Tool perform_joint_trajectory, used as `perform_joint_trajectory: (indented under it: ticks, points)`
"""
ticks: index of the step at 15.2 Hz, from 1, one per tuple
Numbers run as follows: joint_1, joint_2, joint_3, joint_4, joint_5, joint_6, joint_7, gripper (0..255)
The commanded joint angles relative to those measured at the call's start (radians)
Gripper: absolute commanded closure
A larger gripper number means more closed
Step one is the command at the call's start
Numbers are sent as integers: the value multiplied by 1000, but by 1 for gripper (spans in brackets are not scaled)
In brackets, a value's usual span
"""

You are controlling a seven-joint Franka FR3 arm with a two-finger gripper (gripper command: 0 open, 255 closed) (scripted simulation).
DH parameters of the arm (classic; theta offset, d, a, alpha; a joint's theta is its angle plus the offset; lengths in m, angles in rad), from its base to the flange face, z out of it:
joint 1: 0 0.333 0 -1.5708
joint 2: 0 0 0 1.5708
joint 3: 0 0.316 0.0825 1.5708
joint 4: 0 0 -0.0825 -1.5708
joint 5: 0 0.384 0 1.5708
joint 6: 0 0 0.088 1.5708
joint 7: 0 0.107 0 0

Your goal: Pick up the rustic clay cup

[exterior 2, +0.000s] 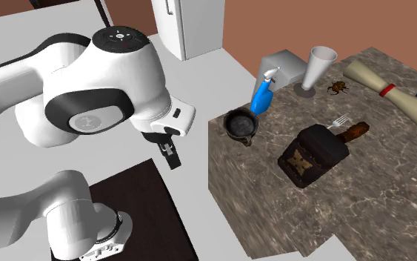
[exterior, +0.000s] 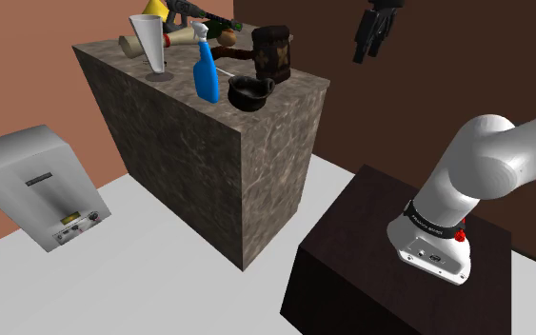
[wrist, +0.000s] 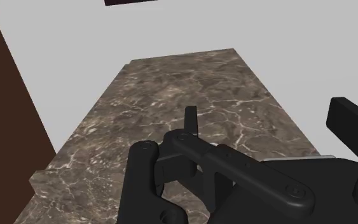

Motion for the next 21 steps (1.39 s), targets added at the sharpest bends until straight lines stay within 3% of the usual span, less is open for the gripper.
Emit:
perform_joint_trajectory:
  ticks: [1, 11, 21]
  points:
    - [0, 0, 0, 0, 0, 0, 0, 0]
    - [38, 383, -48, 162, 27, 203, -88, 0]
    - [60, 783, -72, 458, 97, 283, -188, 0]
